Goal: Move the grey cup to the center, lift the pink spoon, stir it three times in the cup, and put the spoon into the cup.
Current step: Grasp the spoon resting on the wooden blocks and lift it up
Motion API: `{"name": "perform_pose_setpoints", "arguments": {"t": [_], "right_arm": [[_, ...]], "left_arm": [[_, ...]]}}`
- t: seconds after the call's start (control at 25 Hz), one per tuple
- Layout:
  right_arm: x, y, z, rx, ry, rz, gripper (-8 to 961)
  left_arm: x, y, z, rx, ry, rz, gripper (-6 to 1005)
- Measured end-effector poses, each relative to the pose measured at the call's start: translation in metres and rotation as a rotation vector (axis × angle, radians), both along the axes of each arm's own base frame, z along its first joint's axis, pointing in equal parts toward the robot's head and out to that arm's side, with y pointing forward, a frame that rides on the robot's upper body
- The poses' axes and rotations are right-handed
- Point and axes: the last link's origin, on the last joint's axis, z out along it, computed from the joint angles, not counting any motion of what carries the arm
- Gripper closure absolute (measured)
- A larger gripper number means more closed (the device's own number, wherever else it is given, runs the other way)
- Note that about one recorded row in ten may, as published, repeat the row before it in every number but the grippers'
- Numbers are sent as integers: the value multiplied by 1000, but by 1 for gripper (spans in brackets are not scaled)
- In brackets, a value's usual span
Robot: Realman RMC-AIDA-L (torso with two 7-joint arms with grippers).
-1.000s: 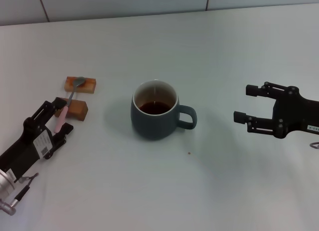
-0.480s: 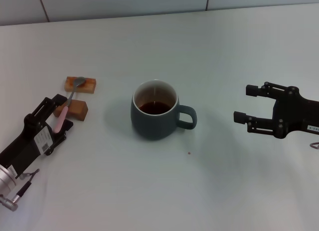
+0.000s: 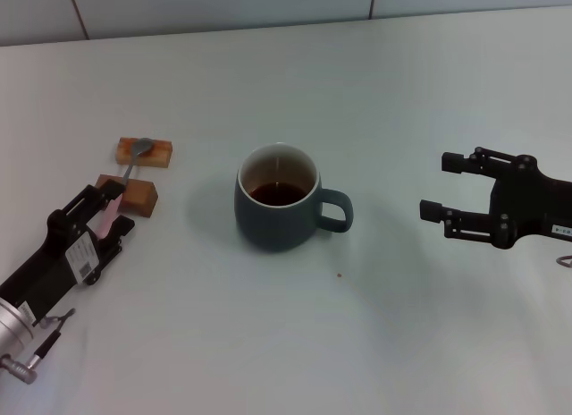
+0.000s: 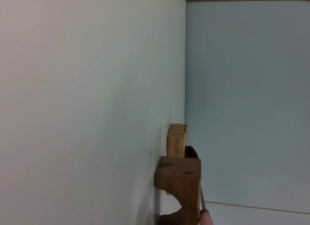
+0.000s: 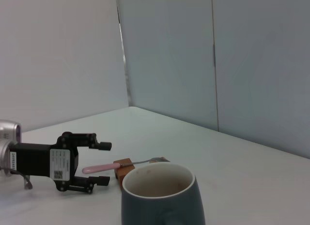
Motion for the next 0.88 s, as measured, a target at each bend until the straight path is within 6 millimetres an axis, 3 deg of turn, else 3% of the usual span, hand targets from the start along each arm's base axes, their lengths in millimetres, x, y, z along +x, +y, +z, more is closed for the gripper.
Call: {"name": "perform_pose_setpoints", "arguments": {"t": [0.24,0.48,0.68,0.88], "right_arm": [[0,0,0,-2,-2,1,166],[-1,1,0,-1,-1,3,166],[-1,1,0,-1,0,3,166],[-1,1,0,-1,0,2,166]], "left_arm": [[0,-1,-1,-4,-3,2,302],[1,0,-1,-3,-4,2,539],[-1,1,-2,-5,3,9,625],[-2,1,-1,-6,9,16,644]]}}
